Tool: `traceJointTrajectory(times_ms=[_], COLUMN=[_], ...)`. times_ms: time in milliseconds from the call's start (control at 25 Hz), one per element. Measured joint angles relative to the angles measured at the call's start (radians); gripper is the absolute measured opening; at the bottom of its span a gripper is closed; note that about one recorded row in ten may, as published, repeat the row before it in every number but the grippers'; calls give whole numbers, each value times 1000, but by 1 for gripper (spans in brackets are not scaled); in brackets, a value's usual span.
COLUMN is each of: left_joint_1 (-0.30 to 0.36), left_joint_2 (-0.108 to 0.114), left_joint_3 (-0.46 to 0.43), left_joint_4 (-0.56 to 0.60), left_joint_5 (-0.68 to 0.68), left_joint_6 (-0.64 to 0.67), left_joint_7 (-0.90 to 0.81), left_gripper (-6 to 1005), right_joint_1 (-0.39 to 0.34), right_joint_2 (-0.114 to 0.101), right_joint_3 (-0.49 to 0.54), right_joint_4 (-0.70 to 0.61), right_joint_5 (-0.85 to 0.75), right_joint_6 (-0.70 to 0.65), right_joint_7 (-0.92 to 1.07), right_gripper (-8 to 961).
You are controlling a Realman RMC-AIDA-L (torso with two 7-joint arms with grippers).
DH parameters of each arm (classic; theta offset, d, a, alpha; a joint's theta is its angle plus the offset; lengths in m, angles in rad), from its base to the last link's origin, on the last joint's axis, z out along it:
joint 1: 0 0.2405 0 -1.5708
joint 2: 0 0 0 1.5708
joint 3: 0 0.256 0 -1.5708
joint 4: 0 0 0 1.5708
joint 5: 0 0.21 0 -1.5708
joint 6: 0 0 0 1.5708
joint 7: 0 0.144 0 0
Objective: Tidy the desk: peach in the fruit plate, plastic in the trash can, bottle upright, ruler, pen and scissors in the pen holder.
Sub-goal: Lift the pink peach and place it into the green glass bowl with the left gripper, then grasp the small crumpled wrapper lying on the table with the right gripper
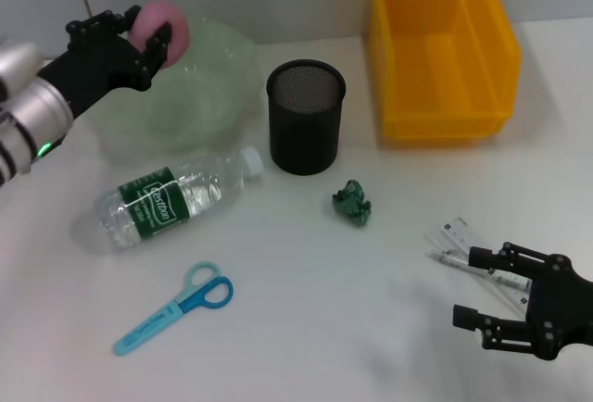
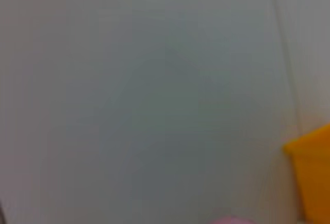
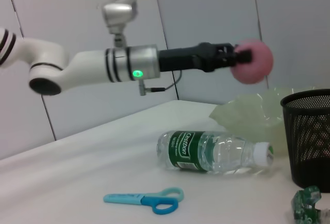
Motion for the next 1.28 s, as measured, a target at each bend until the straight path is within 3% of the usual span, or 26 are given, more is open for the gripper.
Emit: traceJointTrajectory(times_ms=[160, 600, 640, 680, 720, 760, 800, 840, 1120, 1160, 1280], left_joint_1=[-18, -2, 22, 145, 145, 231, 276, 343, 415, 415, 425], left_joint_2=[-1, 4, 6, 14, 14, 14, 13, 10, 11, 11, 11], left_joint_3=[1, 73, 90, 197, 197, 268, 301, 358, 433, 433, 473], left_joint_4=[-15, -4, 7, 93, 93, 163, 196, 243, 265, 265, 250], left_joint_5=[2, 7, 8, 8, 8, 8, 7, 4, 4, 4, 6], left_joint_6=[-52, -28, 25, 252, 252, 368, 415, 488, 545, 545, 542], left_joint_7=[-6, -91, -116, -197, -197, -222, -227, -227, -209, -209, -199], left_gripper=[410, 762, 791, 819, 819, 819, 819, 819, 819, 819, 818], right_joint_1=[1, 16, 19, 27, 27, 43, 54, 73, 108, 127, 154], right_joint_2=[0, 7, 11, 15, 15, 15, 15, 15, 19, 17, 16], right_joint_3=[-1, 73, 102, 146, 146, 176, 175, 142, -48, -137, -220], right_joint_4=[0, -32, -58, -104, -104, -169, -209, -313, -566, -670, -762], right_joint_5=[0, 12, 12, 12, 12, 12, 10, 0, -40, -92, -173], right_joint_6=[-1, -18, -28, -34, -34, -31, -29, -22, 58, 86, 93], right_joint_7=[1, 61, 98, 170, 170, 289, 352, 480, 814, 967, 1091], right_gripper=[830, 831, 831, 831, 831, 831, 831, 831, 830, 830, 830])
